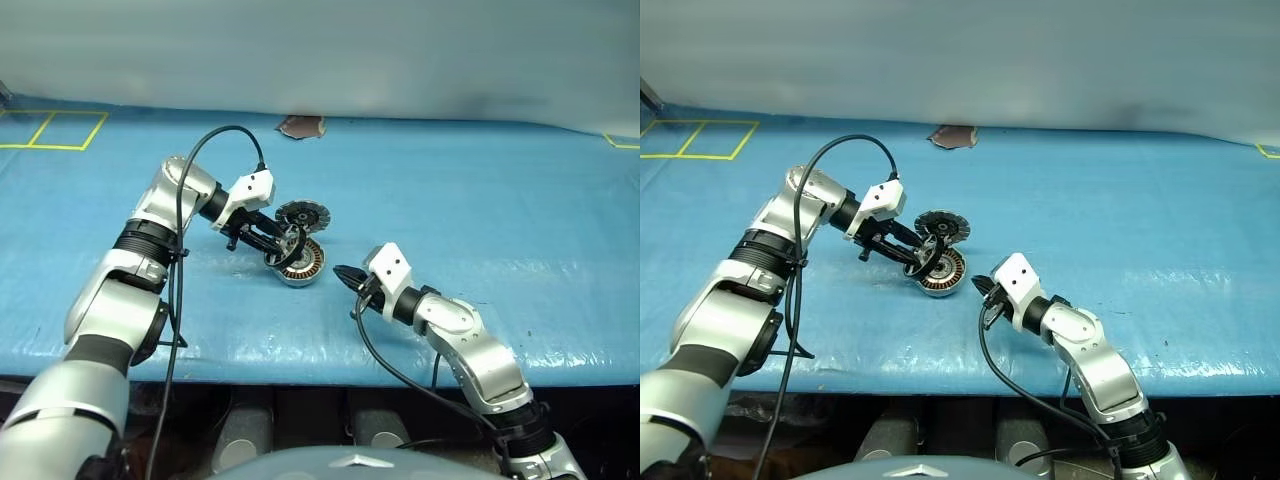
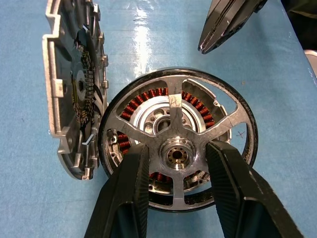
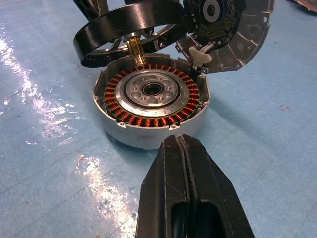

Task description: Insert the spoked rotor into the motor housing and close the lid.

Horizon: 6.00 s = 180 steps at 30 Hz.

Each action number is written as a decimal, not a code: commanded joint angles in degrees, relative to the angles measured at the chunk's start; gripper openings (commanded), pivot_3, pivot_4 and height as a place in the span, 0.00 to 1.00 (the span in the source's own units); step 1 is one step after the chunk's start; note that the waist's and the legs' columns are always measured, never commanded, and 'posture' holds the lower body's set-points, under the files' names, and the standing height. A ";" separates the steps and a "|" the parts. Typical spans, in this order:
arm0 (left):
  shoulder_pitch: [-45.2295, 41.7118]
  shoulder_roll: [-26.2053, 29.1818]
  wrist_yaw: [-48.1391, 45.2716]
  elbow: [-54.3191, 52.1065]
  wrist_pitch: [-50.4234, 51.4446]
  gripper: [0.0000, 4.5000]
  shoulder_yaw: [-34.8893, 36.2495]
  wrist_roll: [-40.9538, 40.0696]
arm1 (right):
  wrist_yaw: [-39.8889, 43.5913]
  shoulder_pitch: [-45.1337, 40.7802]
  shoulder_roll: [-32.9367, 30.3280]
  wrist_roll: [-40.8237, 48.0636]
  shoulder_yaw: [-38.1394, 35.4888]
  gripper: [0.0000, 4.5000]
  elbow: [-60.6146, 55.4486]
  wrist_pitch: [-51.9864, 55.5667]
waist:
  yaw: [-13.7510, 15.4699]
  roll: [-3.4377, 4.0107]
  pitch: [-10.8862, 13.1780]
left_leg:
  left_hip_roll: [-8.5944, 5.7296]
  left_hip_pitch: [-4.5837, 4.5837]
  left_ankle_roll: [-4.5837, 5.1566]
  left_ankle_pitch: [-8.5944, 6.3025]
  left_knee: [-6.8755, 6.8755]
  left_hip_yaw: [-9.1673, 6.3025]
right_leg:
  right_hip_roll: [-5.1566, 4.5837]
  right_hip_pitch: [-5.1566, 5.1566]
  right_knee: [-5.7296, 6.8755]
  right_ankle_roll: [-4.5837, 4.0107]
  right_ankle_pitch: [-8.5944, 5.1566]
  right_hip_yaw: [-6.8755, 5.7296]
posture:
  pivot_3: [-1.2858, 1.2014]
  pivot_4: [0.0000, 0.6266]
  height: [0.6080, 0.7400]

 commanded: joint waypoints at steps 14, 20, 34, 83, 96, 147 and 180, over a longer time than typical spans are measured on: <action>-3.23 1.95 -1.02 -1.64 1.60 0.33 -0.45 -3.84 | -0.93 -1.08 0.82 -0.63 -1.33 0.00 -0.48 -1.18 | 0.06 0.00 0.00 | 0.00 0.00 0.00 0.00 0.00 0.00 | 0.00 -0.01 0.00 0.00 0.00 0.00 | 0.52 0.24 1.00; -3.30 0.54 -0.02 -1.48 0.13 0.33 -0.09 -2.61 | -1.16 -1.19 0.86 -0.68 -1.29 0.00 -0.45 -1.25 | 0.06 0.00 0.00 | 0.00 0.00 0.00 0.00 0.00 0.00 | 0.00 -0.01 0.00 0.00 0.00 0.00 | 0.52 0.24 1.00; -4.05 -1.55 1.60 1.31 -3.55 0.33 -0.64 2.01 | -1.68 -0.97 1.08 -0.78 -1.41 0.00 -0.43 -1.51 | -0.02 0.00 0.00 | 0.00 0.00 0.00 0.00 0.00 0.00 | 0.00 -0.01 -0.01 0.00 0.00 0.00 | 0.52 0.24 1.00; 19.76 8.63 7.80 -28.36 -0.06 0.66 7.01 -3.50 | -0.44 -13.60 3.48 -3.41 1.34 0.00 6.81 -0.12 | 0.16 0.03 0.00 | 0.03 0.09 -0.03 0.04 -0.04 0.04 | 0.02 0.02 -0.03 -0.07 0.09 0.08 | 0.52 0.24 1.00; 27.51 3.98 20.76 -28.34 2.00 0.66 11.98 -7.65 | -2.49 -25.70 -1.73 -8.77 -2.62 0.00 18.79 -1.41 | -0.34 0.05 0.00 | 0.05 0.11 -0.03 0.05 -0.05 0.08 | 0.03 0.00 -0.03 -0.11 0.14 0.09 | 0.52 0.24 1.00; 37.35 2.92 35.35 -36.50 8.54 0.66 21.84 -17.47 | 5.59 -19.01 11.94 -5.14 5.54 0.00 19.05 -1.91 | -0.42 0.07 0.01 | 0.13 0.94 -0.16 0.17 -0.49 0.10 | 0.04 0.58 -0.12 -0.64 -0.02 0.13 | 0.52 0.24 1.00; 38.07 1.83 38.80 -36.29 8.09 0.67 21.75 -17.61 | 2.48 -16.66 13.83 -5.02 6.12 0.71 20.16 -2.16 | -0.43 0.07 0.01 | 0.13 0.82 -0.16 0.16 -0.77 0.10 | 0.03 0.56 -0.63 -0.58 0.01 0.10 | 0.52 0.24 1.00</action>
